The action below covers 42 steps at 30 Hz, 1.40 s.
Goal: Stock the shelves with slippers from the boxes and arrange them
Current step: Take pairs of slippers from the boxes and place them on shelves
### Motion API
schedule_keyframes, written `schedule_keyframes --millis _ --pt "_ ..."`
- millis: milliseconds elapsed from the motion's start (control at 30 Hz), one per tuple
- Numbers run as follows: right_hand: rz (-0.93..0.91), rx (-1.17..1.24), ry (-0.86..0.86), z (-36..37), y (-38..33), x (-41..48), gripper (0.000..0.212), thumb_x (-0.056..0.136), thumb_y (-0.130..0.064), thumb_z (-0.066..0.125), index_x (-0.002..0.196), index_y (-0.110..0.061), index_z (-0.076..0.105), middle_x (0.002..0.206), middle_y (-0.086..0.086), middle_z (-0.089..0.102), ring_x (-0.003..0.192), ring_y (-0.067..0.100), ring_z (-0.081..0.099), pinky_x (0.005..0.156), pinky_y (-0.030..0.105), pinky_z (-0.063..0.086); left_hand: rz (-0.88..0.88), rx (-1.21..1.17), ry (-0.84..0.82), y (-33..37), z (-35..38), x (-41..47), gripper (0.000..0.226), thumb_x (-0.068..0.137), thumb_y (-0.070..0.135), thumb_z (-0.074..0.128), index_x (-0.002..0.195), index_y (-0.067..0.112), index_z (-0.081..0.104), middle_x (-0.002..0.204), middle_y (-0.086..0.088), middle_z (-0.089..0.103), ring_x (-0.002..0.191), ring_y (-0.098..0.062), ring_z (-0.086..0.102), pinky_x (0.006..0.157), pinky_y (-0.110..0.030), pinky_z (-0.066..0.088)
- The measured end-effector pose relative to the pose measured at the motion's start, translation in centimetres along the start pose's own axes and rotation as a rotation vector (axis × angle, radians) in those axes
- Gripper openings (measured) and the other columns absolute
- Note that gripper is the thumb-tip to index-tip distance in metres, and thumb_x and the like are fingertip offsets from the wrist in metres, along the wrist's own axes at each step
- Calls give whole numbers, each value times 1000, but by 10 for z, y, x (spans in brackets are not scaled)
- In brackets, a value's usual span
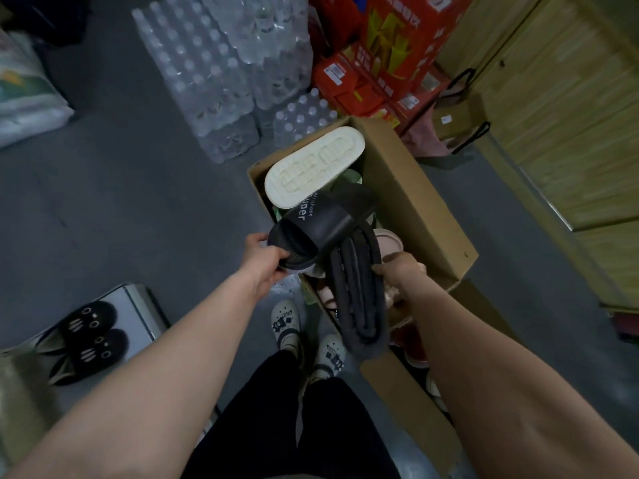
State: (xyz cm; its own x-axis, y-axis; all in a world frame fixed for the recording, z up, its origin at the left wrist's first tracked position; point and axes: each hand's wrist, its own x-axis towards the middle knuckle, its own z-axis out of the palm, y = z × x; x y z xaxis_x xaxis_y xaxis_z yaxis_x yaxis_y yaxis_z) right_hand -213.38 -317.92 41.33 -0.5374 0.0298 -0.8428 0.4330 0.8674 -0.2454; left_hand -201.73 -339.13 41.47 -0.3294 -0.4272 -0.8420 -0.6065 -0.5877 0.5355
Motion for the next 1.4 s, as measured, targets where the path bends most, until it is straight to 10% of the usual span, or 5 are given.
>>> schedule_keyframes --millis 400,733,967,1100,1400 --pt "-156 135 33 25 -18 21 93 69 -41 87 144 -10 41 135 10 56 124 31 54 105 45 45 84 -94 -153 -5 -2 -11 70 86 -20 49 141 21 33 126 -10 51 101 -29 60 88 -50 53" --pt "-237 451 -29 -40 -57 -21 38 71 -22 87 103 -21 66 92 4 72 81 22 70 72 34 60 133 -340 -130 6 9 -25 39 93 -4 53 124 16 40 126 -9 56 112 -28 59 78 -36 55" --pt "-558 394 43 -78 -100 -56 53 73 5 77 114 -26 65 111 2 68 101 23 65 87 40 56 169 -473 -29 28 21 -20 47 89 0 63 131 4 43 128 -19 59 106 -31 64 57 -30 57" --pt "-516 491 -5 -50 -88 -67 62 70 23 43 81 -33 69 110 9 65 97 32 63 75 39 57 127 -495 40 15 25 -19 37 91 2 61 121 8 41 127 -14 57 94 -26 65 62 -34 59" --pt "-415 987 -231 -52 -66 -73 77 58 25 24 101 -11 78 110 12 68 114 33 58 108 44 46 70 -526 -54 6 24 -13 44 92 -3 56 131 6 39 129 -19 57 105 -33 64 76 -43 59"
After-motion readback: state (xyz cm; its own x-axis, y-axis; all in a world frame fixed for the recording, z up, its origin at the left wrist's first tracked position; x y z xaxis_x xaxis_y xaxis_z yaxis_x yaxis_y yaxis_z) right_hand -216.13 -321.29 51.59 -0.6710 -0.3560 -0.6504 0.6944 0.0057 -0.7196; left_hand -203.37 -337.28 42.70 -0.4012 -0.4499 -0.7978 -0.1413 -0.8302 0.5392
